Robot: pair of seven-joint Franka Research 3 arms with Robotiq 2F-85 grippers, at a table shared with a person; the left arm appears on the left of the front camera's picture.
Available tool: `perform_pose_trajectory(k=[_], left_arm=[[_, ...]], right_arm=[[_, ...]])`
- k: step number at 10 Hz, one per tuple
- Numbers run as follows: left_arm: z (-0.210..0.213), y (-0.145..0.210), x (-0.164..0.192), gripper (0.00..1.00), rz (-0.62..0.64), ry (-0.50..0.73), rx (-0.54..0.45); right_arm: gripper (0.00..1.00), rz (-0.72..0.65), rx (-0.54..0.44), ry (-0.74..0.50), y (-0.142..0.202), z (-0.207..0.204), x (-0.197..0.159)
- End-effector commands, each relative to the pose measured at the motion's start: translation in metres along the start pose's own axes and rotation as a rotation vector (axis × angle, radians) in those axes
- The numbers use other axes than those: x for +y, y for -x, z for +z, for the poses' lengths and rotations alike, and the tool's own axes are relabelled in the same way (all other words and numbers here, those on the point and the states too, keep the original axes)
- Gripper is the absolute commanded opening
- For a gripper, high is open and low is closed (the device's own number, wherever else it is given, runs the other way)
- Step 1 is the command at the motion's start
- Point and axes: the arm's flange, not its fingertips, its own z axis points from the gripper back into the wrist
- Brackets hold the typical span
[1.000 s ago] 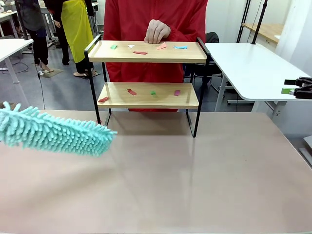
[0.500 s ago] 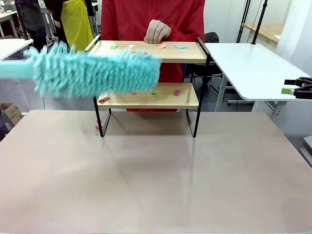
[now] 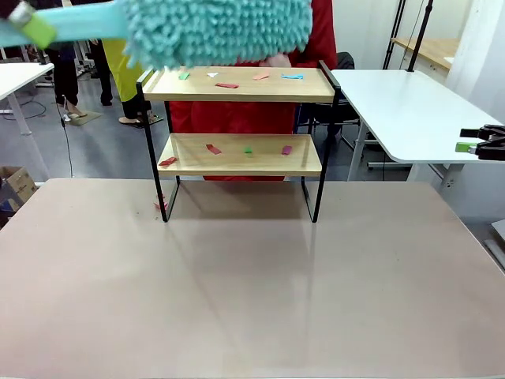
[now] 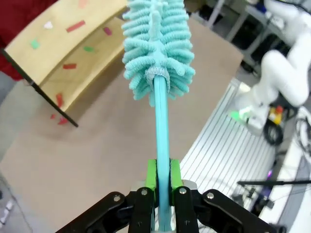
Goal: Clean the shelf.
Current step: Clean the specific section of the Shelf indicated by the human with the Duster.
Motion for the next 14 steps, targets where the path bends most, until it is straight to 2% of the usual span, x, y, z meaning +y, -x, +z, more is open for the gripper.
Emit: perform_pose_trajectory(k=[1,3,5,6,7,8,10,12,14], left_arm=[[-0.008,-0.045,-0.031,0.13,0.175,-0.049,-0.023],[-0.033,-0.099,-0.063,0.13,0.269,-0.119,-0.02],[-0.065,-0.153,-0.092,0.13,0.313,-0.253,-0.001],[-0.086,-0.177,-0.101,0.13,0.337,-0.384,-0.022],[-0.114,-0.203,-0.109,0.13,0.397,-0.442,-0.03],[-0.135,-0.221,-0.113,0.13,0.433,-0.461,-0.037],[-0.177,-0.249,-0.125,0.13,0.444,-0.41,-0.049],[-0.209,-0.263,-0.135,0.13,0.465,-0.414,-0.054],[-0.234,-0.269,-0.136,0.13,0.55,-0.438,-0.046]], right_arm=[[1.0,-0.011,0.012,0.015,-0.009,-0.002,0.001],[1.0,-0.011,0.012,0.015,-0.009,-0.002,0.001],[1.0,-0.011,0.012,0.015,-0.009,-0.002,0.001],[1.0,-0.011,0.012,0.015,-0.009,-0.002,0.001],[1.0,-0.011,0.012,0.015,-0.009,-0.002,0.001],[1.0,-0.011,0.012,0.015,-0.009,-0.002,0.001],[1.0,-0.011,0.012,0.015,-0.009,-0.002,0.001],[1.0,-0.011,0.012,0.015,-0.009,-0.002,0.001],[1.0,-0.011,0.012,0.015,-0.009,-0.002,0.001]])
